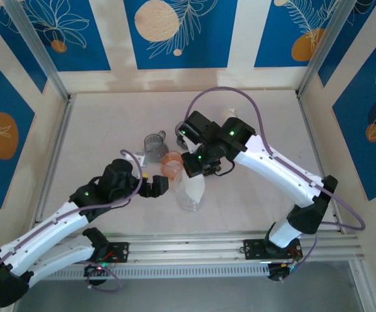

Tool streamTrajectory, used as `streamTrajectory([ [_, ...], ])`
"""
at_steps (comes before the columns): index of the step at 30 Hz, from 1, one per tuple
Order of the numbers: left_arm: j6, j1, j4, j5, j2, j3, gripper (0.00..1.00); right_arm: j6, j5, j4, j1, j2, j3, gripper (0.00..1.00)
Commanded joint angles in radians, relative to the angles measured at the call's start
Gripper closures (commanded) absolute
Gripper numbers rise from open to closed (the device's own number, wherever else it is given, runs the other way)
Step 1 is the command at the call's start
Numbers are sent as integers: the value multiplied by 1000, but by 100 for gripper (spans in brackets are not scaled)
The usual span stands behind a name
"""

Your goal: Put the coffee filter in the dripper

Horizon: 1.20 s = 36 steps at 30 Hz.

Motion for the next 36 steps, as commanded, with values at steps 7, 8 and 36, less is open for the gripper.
streamTrajectory([
  [7,2,17,-7,51,-14,39,0,-22,52,37,22,75,-7,100],
  [8,0,17,-6,55,-14,39,0,-23,56,47,24,80,-13,100],
  [36,-43,24,79,128,26,25,0,121,218,202,49,-175,-240,46],
])
